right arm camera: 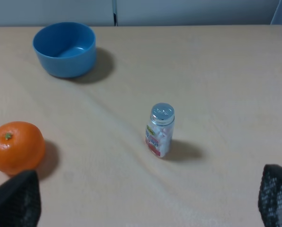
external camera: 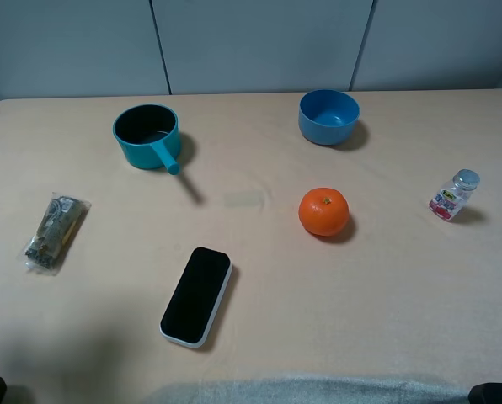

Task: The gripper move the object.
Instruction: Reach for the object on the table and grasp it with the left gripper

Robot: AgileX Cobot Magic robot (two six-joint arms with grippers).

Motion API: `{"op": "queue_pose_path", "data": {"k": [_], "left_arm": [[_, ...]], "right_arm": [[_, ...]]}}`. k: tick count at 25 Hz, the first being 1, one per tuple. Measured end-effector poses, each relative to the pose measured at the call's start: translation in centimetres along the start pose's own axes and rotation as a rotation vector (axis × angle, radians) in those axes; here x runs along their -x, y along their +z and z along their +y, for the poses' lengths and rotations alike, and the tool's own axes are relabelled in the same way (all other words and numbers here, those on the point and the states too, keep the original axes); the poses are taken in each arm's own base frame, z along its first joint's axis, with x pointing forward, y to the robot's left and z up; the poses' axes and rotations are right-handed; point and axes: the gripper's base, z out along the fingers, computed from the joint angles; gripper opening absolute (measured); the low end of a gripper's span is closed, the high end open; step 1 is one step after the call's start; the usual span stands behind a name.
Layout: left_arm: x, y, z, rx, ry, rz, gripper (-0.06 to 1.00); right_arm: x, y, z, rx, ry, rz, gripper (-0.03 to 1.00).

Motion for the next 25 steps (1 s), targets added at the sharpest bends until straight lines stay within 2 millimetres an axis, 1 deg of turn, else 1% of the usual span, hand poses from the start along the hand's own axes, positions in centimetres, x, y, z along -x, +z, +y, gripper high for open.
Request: {"op": "queue_pose_path", "data": {"k": [6,14,25], "left_arm": [[1.3,1.9,-0.1,-0.004,0.006,0.056,0.98],[2.9,4.5,-0.3,-0.01,0.014,0.089,0.98],[4.7,9.0,-0.6,-0.021,0.025,0.131,0.98]], "right_arm": [[0.0,0.0,0.0,0.0,0.0,0.0,0.69],[0.0,0.0,0.0,0.0,0.0,0.001,0.69],[0.0,0.0,0.0,0.0,0.0,0.001,0.69]]}}
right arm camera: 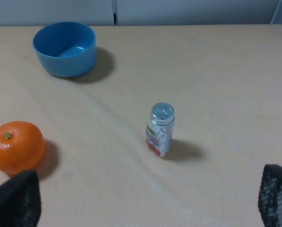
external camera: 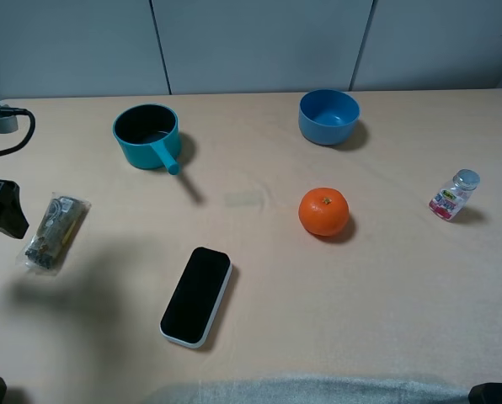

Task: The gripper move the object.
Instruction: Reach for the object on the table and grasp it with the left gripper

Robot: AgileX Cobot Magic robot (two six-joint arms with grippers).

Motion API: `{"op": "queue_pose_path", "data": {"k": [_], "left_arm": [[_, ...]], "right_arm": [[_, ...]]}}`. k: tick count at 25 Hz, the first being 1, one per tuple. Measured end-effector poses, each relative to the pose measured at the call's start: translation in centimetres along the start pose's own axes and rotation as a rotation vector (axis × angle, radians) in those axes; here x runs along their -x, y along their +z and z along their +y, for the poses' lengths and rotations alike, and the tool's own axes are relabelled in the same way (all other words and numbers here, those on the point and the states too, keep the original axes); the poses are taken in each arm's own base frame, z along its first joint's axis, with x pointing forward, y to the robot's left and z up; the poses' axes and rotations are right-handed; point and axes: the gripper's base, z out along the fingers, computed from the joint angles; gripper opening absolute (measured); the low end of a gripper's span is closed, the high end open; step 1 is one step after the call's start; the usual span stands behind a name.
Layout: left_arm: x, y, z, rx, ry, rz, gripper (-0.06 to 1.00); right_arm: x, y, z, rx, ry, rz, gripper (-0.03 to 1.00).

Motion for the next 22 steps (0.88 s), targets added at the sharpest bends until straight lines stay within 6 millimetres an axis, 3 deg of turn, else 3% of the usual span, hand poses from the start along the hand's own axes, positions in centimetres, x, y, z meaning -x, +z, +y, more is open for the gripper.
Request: {"op": "queue_pose_path", "data": {"k": [13,22], "left_arm": [[1.9,6.0,-1.3,-0.024,0.059,0.032,0.97],[2.5,8.6,-1.5,-0.033,0.052,0.009,0.96]], "right_arm": [[0.0,0.0,0.0,0.0,0.0,0.0,0.69],[0.0,0.0,0.0,0.0,0.0,0.0,0.69]]}}
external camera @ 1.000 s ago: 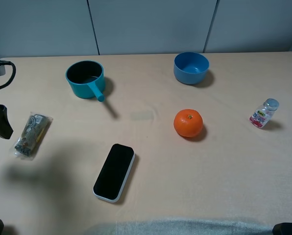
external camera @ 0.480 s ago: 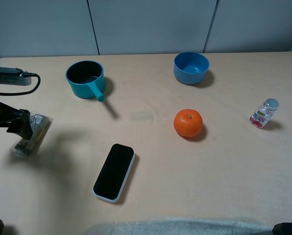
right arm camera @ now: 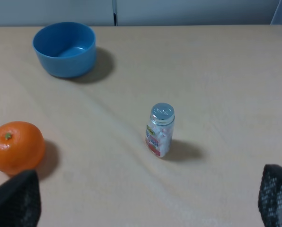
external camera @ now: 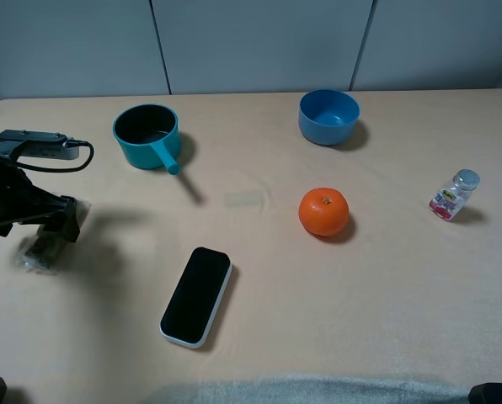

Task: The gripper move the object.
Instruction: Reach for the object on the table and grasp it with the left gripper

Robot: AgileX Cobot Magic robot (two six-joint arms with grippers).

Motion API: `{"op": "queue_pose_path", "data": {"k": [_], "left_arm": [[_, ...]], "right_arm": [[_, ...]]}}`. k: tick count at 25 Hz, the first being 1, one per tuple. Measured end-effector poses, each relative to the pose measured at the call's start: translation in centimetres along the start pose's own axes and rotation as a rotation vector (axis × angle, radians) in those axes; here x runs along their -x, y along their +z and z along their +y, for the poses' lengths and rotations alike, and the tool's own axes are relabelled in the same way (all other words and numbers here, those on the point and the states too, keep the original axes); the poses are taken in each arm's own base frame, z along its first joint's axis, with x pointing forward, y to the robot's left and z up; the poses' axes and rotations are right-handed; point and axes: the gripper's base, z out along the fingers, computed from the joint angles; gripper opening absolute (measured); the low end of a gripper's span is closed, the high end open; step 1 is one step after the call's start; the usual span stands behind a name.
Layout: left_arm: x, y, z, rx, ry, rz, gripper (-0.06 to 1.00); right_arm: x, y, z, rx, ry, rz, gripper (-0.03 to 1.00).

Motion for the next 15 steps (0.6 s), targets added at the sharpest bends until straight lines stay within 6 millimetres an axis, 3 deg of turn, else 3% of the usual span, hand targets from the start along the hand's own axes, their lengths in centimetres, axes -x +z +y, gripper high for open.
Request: {"op": "queue_pose_path", "data": {"k": [15], "left_arm": [[0.4,2.4,-0.1,-0.005,0.001,-0.025,0.86]], "right_arm": [[0.0,0.0,0.0,0.0,0.0,0.0,0.69]]}}
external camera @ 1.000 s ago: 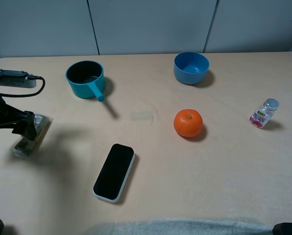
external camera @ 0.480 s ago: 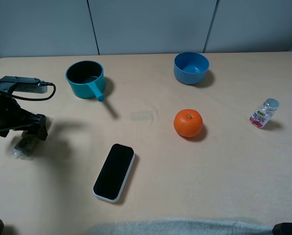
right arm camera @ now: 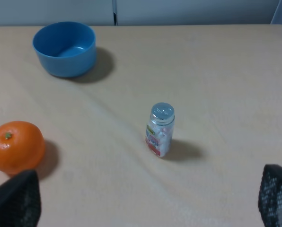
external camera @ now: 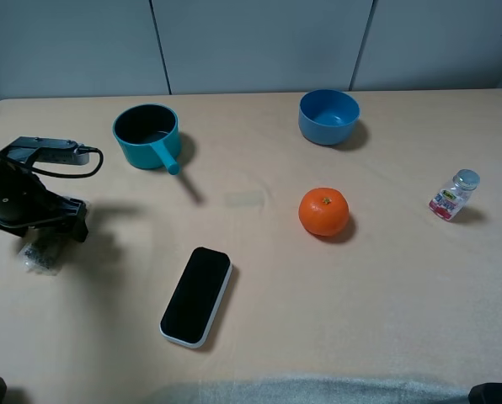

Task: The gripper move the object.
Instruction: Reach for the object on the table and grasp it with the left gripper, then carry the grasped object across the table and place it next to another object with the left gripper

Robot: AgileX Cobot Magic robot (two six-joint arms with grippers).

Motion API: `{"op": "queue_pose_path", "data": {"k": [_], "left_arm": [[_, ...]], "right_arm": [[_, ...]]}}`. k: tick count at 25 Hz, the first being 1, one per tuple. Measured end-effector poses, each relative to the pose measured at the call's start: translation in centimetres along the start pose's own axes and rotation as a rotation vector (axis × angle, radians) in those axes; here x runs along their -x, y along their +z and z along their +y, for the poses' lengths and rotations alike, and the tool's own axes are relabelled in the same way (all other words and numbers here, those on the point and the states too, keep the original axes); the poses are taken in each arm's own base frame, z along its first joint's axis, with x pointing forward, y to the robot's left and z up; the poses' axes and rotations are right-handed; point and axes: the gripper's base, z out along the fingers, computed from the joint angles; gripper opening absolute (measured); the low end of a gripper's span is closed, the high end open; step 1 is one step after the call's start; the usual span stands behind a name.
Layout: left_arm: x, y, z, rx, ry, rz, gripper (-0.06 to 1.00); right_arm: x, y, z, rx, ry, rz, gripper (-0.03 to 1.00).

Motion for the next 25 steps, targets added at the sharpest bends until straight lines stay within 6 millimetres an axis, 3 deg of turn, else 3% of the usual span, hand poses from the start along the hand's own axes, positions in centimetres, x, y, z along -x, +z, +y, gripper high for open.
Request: {"op": "queue_pose_path", "data": {"k": [12,21,25], "left_arm": [[0.0,0.0,-0.08,-0.003,-0.007,0.0,0.58],[0.0,0.0,-0.08,-0.003,-0.007,0.0,0.22],[-0.01,0.0,-0.08,-0.003,-0.007,0.001,0.22]], "right_arm": [[0.0,0.0,0.0,0.0,0.0,0.0,0.69],[0.01,0.0,0.0,0.0,0.0,-0.001,0.69],[0.01,0.0,0.0,0.0,0.0,-0.001,0.69]]}}
